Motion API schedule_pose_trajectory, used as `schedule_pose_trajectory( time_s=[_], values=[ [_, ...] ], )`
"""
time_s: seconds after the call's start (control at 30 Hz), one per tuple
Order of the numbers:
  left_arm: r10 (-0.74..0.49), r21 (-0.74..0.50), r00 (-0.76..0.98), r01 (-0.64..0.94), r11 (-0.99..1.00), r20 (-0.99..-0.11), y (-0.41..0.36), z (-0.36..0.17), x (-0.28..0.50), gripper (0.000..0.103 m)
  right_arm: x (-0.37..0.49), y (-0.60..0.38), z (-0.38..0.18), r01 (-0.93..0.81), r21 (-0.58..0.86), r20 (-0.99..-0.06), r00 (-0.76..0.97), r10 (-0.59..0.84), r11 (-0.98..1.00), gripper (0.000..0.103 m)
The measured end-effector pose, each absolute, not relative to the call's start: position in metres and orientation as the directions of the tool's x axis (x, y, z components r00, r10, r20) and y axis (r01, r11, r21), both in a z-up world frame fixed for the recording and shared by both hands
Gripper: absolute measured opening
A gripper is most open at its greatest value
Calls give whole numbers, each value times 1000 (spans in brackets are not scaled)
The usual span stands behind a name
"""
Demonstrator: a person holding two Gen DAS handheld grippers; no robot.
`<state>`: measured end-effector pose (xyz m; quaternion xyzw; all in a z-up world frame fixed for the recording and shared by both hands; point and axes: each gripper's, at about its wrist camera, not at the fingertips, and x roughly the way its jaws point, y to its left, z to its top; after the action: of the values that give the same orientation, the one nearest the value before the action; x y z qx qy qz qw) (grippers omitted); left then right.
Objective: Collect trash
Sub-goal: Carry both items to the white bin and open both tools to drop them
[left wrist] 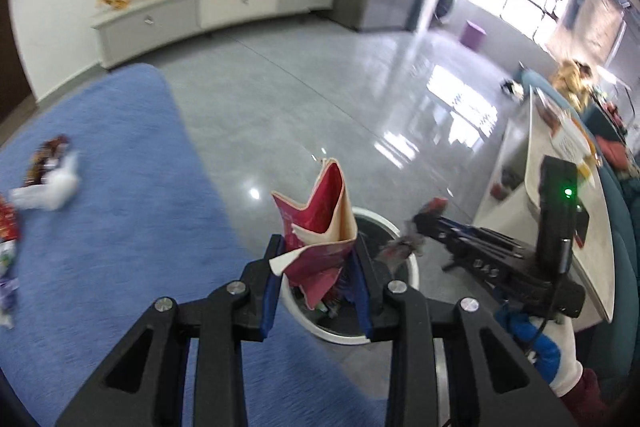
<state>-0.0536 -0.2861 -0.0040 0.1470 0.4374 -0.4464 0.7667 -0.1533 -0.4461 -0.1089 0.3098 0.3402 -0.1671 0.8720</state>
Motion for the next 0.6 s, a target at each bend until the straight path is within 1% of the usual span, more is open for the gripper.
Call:
schedule_pose_trajectory(
  time_s=[0.13,0.17,0.2,0.23,0.27,0.3,0.37,0.6],
  values=[
    [-538,-199,131,836,512,-833,-323,-28,-60,31,-159,-461,-136,547,437,-731,678,-72,714,19],
    [-535,-204,120,838,506,-837,-328,-31,-60,32,-159,-464,-142,556,438,-739,671,-70,706,22],
    [-532,-211,105,840,499,-840,-334,-35,-60,35,-161,-468,-147,565,440,-745,664,-67,698,25],
    [-529,-219,91,842,494,-843,-341,-40,-60,37,-161,-471,-152,575,441,-752,655,-66,689,31],
    [-527,-222,86,841,493,-845,-344,-43,-59,44,-162,-473,-157,584,441,-758,649,-65,681,34],
    [-525,-227,79,839,494,-847,-348,-45,-59,51,-163,-475,-161,590,442,-762,645,-65,676,34],
    [-518,-234,72,834,500,-852,-351,-50,-56,52,-166,-480,-166,603,443,-769,636,-65,663,38],
    [-502,-200,118,822,533,-857,-343,-52,-55,52,-173,-484,-172,628,442,-777,625,-75,641,39]
  ],
)
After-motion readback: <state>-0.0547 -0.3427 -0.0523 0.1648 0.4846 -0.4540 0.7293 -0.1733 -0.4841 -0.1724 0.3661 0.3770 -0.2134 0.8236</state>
